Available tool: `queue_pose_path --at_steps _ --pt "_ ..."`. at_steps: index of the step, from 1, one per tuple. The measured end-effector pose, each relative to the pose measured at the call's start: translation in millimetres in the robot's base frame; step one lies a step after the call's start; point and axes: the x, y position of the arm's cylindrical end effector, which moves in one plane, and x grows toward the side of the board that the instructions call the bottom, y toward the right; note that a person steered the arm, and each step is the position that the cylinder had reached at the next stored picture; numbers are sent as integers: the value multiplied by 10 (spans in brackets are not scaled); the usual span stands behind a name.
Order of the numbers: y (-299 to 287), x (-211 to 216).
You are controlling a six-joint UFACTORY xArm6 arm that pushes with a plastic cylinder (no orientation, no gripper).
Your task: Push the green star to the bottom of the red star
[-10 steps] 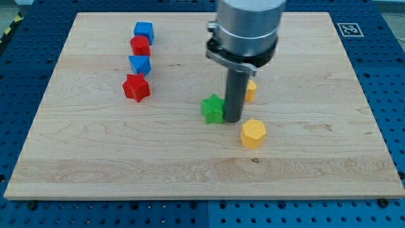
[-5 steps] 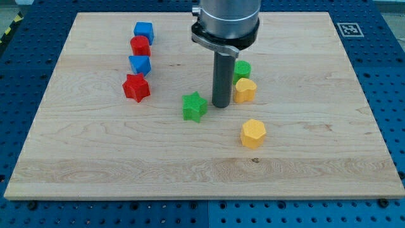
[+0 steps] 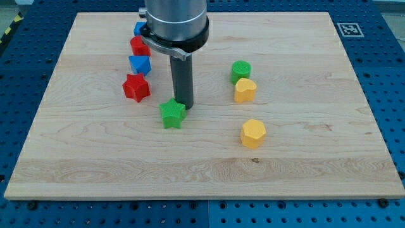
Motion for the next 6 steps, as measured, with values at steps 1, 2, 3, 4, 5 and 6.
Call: queue_pose_path --at_steps 1,2,3,4,5,6 --pt "31 -58" --pt "595 -76" --pt "694 49" --pt "694 308" --pt "644 368" --pt "528 368"
